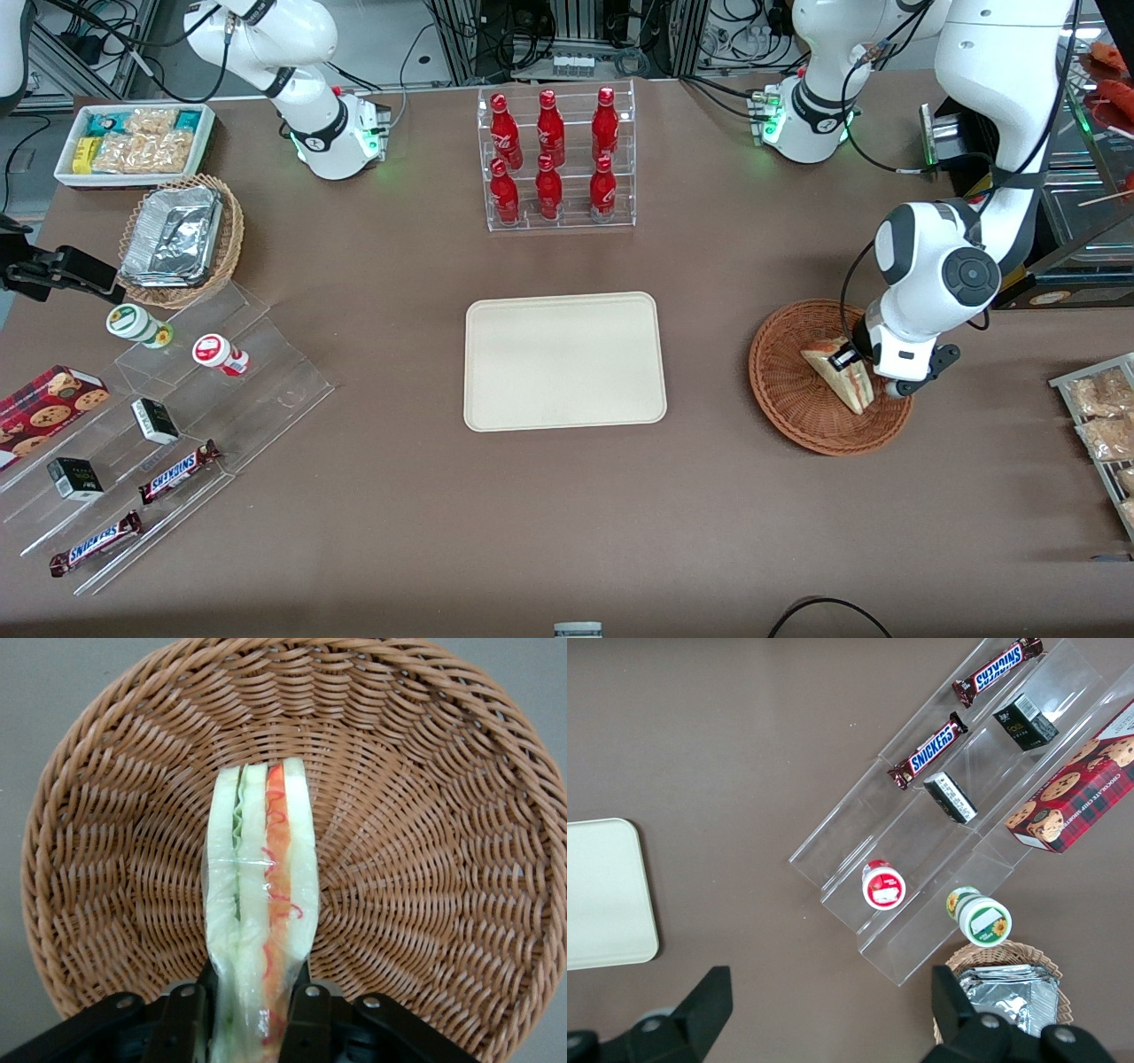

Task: Place sandwich from basket to tray
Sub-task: 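Lift the sandwich out of the basket and carry it to the tray, then lower the sandwich onto the cream tray and open the left gripper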

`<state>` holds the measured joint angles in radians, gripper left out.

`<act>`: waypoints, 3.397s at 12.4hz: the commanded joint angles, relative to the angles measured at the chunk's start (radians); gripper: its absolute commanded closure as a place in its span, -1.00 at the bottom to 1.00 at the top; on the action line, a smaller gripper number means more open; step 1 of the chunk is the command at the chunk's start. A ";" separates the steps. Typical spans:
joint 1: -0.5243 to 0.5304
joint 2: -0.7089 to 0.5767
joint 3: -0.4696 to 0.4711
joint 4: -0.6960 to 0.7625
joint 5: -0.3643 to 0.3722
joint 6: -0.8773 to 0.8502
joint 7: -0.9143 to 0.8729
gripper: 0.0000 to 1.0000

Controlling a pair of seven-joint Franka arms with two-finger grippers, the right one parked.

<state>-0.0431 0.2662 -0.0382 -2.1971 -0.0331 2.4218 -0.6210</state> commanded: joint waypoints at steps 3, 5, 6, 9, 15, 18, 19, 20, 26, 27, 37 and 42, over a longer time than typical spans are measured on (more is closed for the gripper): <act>-0.009 -0.050 -0.009 0.201 0.010 -0.329 0.029 1.00; -0.009 -0.044 -0.046 0.290 0.009 -0.433 0.050 1.00; -0.009 -0.041 -0.070 0.303 0.007 -0.444 0.049 1.00; -0.009 -0.016 -0.193 0.339 0.006 -0.443 0.029 1.00; -0.064 0.132 -0.403 0.468 0.012 -0.412 -0.055 1.00; -0.190 0.282 -0.402 0.624 0.097 -0.411 -0.161 1.00; -0.228 0.327 -0.402 0.673 0.142 -0.411 -0.214 1.00; -0.268 0.376 -0.402 0.725 0.182 -0.411 -0.265 1.00; -0.415 0.565 -0.396 0.899 0.269 -0.319 -0.368 1.00; -0.428 0.585 -0.396 0.922 0.268 -0.319 -0.377 1.00; -0.486 0.636 -0.339 0.927 0.271 -0.280 -0.402 -0.99; -0.472 0.578 -0.341 0.935 0.266 -0.291 -0.395 -1.00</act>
<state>-0.5095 0.8818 -0.3904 -1.2697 0.2151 2.1440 -0.9961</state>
